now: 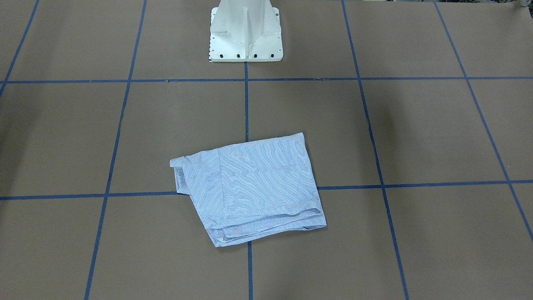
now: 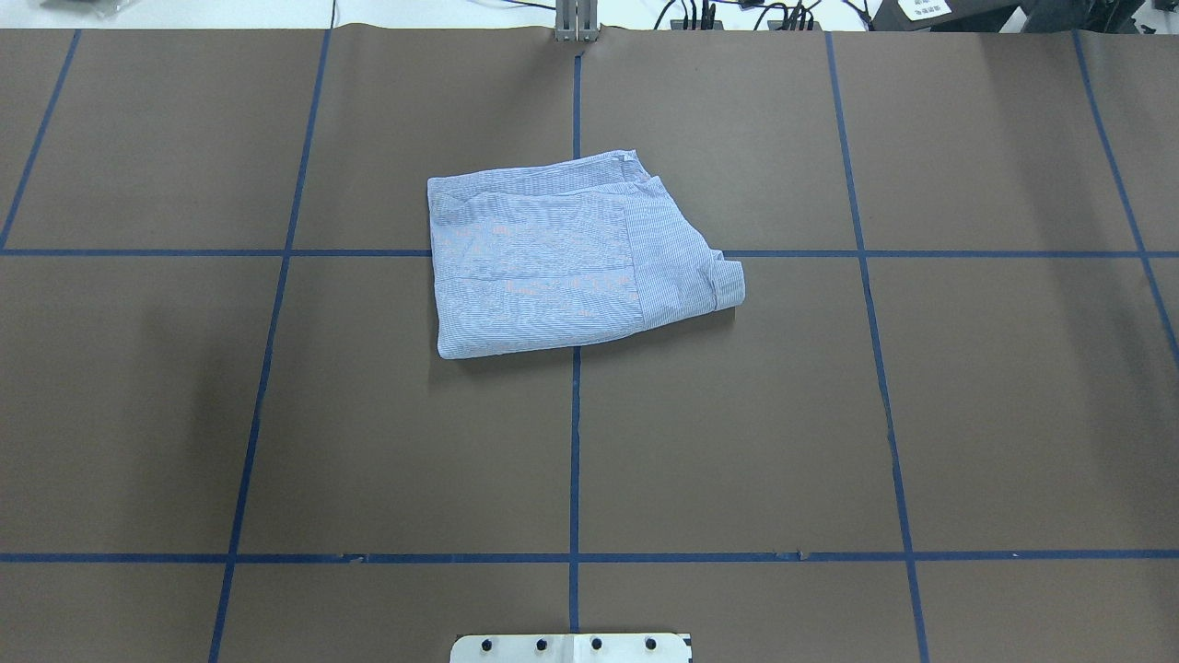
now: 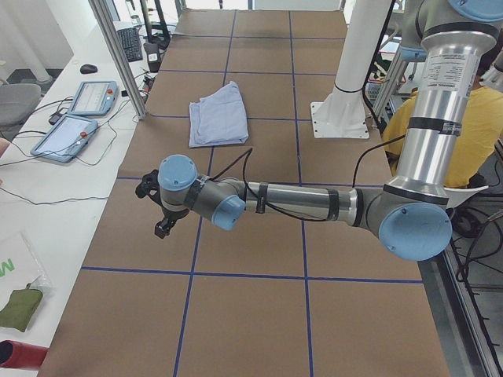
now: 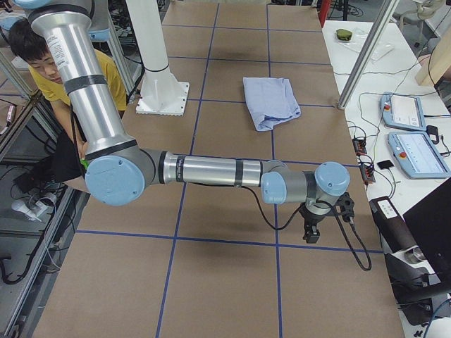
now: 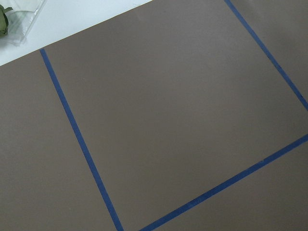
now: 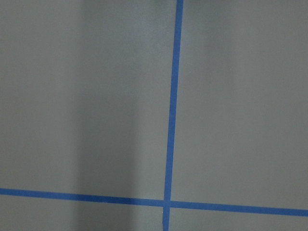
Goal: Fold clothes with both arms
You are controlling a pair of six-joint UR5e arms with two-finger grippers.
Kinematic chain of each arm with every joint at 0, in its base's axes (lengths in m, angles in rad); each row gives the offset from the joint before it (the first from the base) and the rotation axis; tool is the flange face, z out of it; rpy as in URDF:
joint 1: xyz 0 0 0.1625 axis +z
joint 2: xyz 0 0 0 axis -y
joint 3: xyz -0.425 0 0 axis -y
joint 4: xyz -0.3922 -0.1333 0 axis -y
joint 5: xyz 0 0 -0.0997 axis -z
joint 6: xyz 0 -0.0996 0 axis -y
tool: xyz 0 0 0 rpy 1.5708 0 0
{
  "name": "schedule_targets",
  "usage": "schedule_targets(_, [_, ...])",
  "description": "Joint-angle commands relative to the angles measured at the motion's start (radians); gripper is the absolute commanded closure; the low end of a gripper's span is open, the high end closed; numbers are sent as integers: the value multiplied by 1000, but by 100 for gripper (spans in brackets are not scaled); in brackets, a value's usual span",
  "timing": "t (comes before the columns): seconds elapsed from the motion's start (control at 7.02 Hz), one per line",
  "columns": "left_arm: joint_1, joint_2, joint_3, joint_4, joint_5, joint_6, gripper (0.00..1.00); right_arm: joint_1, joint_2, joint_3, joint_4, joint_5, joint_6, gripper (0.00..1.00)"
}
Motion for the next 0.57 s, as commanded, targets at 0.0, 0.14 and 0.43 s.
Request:
schedule_targets(0.0, [-9,184,-154,38,6,27,1,11,-58,80,-8,-5,-12,0])
schedule_targets(0.14, [-25,187,-185,46,12,11,1,11,-82,98,0,-14,-14,0])
schedule_targets(0.43, [-29,201,-175,41,44,3,1,12,-89,109,0,-20,-22,0])
